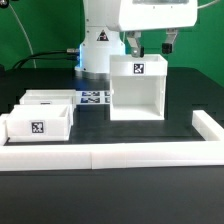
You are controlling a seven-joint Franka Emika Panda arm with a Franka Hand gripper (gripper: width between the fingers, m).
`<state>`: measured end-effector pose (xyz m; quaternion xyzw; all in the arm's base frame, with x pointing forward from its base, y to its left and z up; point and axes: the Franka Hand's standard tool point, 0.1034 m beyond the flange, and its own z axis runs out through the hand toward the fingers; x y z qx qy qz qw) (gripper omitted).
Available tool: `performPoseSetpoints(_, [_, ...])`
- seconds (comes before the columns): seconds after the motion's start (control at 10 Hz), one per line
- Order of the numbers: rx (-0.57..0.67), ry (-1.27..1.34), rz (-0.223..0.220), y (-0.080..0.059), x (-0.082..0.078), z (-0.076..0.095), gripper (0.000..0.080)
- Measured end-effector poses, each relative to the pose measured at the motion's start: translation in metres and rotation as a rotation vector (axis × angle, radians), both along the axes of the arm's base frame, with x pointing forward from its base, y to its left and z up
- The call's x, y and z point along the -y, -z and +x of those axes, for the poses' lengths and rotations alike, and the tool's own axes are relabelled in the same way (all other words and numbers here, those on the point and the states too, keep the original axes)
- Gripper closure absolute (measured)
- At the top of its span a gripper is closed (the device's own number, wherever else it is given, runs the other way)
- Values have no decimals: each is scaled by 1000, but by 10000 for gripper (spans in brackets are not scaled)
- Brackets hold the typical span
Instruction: Assemble drawer
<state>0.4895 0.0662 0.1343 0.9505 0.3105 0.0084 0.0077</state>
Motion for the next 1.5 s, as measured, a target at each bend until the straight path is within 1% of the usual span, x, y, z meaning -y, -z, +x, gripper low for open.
performPoseSetpoints(0.4, [-2, 2, 0, 1, 1, 1, 150])
performPoseSetpoints(0.5, [-2, 24, 1, 1, 1, -1, 150])
performPoseSetpoints(0.6, [4, 206, 7, -2, 6, -16, 150])
performPoseSetpoints(0.7, [2, 308, 2, -4, 3, -26, 150])
performPoseSetpoints(0.8, [-1, 408, 3, -5, -6, -32, 150])
performPoseSetpoints(0.9, [-6, 466, 2, -4, -12, -39, 150])
performPoseSetpoints(1.0, [-17, 502, 13, -1, -15, -45, 150])
performPoseSetpoints(1.1, [-31, 546, 35, 4, -19, -53, 150])
performPoseSetpoints(1.2, [-32, 539, 34, 9, -22, -60, 150])
performPoseSetpoints(1.5, [-32, 538, 34, 9, -21, -59, 150])
